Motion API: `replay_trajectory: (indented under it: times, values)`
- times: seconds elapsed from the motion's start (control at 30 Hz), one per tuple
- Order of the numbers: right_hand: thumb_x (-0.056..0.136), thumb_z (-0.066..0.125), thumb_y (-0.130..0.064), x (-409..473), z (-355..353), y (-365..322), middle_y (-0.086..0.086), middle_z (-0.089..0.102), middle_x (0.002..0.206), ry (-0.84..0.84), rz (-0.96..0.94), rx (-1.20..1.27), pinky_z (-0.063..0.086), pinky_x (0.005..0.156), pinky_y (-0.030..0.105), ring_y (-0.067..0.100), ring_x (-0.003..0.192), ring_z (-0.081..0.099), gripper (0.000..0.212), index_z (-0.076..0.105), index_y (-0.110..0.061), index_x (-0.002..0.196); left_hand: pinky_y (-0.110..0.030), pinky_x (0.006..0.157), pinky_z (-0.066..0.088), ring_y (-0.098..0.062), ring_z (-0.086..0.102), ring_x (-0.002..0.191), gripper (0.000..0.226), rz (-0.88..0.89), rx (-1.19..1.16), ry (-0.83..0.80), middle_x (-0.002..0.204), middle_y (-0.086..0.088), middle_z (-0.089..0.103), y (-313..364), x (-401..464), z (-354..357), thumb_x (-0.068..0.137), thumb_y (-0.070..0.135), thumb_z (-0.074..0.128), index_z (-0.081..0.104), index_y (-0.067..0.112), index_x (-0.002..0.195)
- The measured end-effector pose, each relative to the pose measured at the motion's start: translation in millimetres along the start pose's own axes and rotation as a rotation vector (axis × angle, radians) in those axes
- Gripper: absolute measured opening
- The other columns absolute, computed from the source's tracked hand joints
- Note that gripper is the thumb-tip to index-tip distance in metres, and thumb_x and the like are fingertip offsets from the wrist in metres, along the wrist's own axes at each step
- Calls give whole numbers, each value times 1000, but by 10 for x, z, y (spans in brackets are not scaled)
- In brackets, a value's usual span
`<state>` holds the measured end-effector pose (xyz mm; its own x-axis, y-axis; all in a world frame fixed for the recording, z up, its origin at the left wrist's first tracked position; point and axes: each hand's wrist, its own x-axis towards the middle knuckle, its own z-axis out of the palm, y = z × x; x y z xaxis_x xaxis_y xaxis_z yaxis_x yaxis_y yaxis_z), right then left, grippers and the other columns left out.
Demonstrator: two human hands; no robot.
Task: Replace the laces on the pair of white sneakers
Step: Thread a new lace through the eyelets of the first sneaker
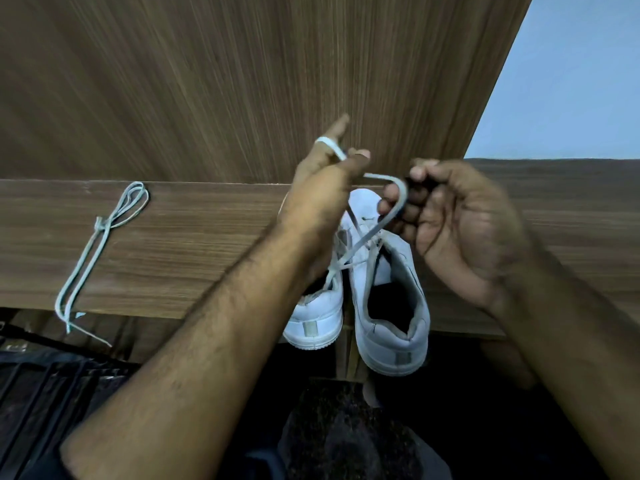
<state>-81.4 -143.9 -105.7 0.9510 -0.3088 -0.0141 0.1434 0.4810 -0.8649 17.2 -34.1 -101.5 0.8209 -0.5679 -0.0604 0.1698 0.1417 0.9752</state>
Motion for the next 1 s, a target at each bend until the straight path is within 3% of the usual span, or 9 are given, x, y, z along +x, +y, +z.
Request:
replay_trajectory:
  times: [0.1, 0.17, 0.23, 0.33, 0.5, 0.73, 0.8, 0.9, 1.0]
  values:
    - [101, 45, -31, -2, -72, -36, -4, 55, 61, 85, 13, 13, 50, 62, 26, 11, 56, 56, 22, 54, -22, 84, -45, 101, 50, -22, 72, 90, 24, -30, -113, 45, 98, -7, 77, 56, 66, -64, 103, 14, 47, 64, 19, 120]
    - [99, 52, -37, 8, -110, -43, -6, 48, 60, 139, 6, -47, 45, 56, 24, 7, 50, 46, 19, 56, -23, 86, -31, 76, 59, -14, 70, 69, 21, -68, -238, 36, 68, 3, 69, 80, 54, -67, 105, 19, 47, 66, 14, 113]
    - [97, 57, -37, 23, -142, -47, -8, 45, 59, 175, -23, -129, 39, 51, 21, 5, 49, 39, 18, 58, -24, 85, -17, 43, 40, -4, 46, 42, 25, -110, -291, 60, 50, 9, 43, 101, 41, -73, 105, 27, 48, 66, 12, 115]
    - [96, 60, -37, 33, -183, -21, -10, 45, 57, 240, -98, -379, 34, 47, 19, 3, 48, 36, 18, 63, -25, 84, -17, 37, 20, -4, 25, 37, 32, -18, -28, 45, 53, 4, 30, 94, 42, -101, 103, 35, 53, 69, 8, 108]
    - [99, 55, -39, 12, -132, 9, -9, 57, 59, 236, -185, -520, 35, 45, 14, -1, 44, 44, 25, 64, -19, 87, -18, 54, 39, -5, 49, 52, 40, 71, 586, -324, 56, -3, 55, -10, -116, -31, 94, 34, 70, 70, -3, 78]
    - [101, 50, -44, 53, -243, 65, -4, 49, 55, 215, -263, -800, 30, 46, 14, 1, 47, 39, 46, 60, -5, 77, -39, 81, 56, -31, 67, 81, 28, -95, -177, -119, 75, -17, 63, 87, -20, -19, 90, 2, 54, 61, 7, 63]
    - [98, 53, -48, 77, -312, 73, 2, 49, 58, 196, -268, -912, 31, 49, 23, 8, 52, 40, 45, 60, -12, 72, -34, 69, 60, -24, 70, 69, 33, -142, -342, -128, 66, -8, 61, 133, -11, -51, 92, 2, 49, 53, 10, 60]
    - [92, 59, -56, 99, -366, 99, 1, 58, 62, 160, -279, -982, 39, 57, 33, 18, 57, 47, 35, 69, -27, 76, -26, 50, 41, -12, 38, 39, 35, -71, -124, -126, 55, 0, 43, 100, -6, -51, 96, 14, 57, 44, 18, 64]
    - [91, 63, -47, 124, -365, 130, 2, 71, 77, 94, -279, -973, 53, 71, 50, 33, 76, 65, 24, 72, -26, 87, -21, 45, 30, -9, 31, 41, 31, 36, 240, -118, 55, 2, 42, -34, 26, -56, 95, 27, 67, 48, 18, 72]
